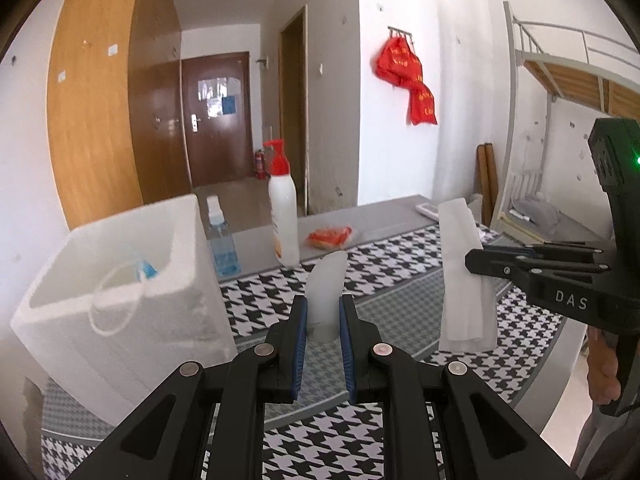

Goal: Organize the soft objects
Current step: 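Carry the white tissue pack with the right gripper over the foam box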

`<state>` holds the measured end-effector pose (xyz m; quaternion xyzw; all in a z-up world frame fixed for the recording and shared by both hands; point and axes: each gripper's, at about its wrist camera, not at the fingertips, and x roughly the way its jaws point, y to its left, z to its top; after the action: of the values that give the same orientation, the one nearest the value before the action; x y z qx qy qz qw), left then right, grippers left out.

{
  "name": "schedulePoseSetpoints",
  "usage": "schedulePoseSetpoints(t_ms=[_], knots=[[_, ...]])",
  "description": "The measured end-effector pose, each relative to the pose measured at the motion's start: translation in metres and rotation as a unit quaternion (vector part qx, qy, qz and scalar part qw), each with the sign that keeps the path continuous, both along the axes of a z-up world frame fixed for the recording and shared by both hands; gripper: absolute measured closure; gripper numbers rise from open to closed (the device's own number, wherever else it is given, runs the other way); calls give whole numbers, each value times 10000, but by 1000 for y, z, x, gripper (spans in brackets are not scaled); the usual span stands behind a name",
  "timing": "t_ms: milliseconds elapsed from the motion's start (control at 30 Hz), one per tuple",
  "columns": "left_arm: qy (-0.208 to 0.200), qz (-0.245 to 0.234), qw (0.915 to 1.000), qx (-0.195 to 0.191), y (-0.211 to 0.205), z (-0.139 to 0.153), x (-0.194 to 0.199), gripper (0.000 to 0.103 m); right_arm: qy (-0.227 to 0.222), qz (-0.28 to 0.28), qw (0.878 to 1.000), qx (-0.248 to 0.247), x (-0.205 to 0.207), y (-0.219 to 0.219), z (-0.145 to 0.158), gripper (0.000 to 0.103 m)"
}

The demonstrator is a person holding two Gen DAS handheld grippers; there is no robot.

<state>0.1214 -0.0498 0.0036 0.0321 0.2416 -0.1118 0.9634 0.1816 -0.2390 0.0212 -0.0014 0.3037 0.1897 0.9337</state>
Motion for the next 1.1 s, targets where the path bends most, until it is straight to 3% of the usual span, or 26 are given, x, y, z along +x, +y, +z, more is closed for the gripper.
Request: schedulePoseSetpoints(t_ms=[1100], knots=[[-782, 533, 9955, 93, 30, 42, -2, 86, -547, 437, 9974, 180, -3, 34, 40, 91]])
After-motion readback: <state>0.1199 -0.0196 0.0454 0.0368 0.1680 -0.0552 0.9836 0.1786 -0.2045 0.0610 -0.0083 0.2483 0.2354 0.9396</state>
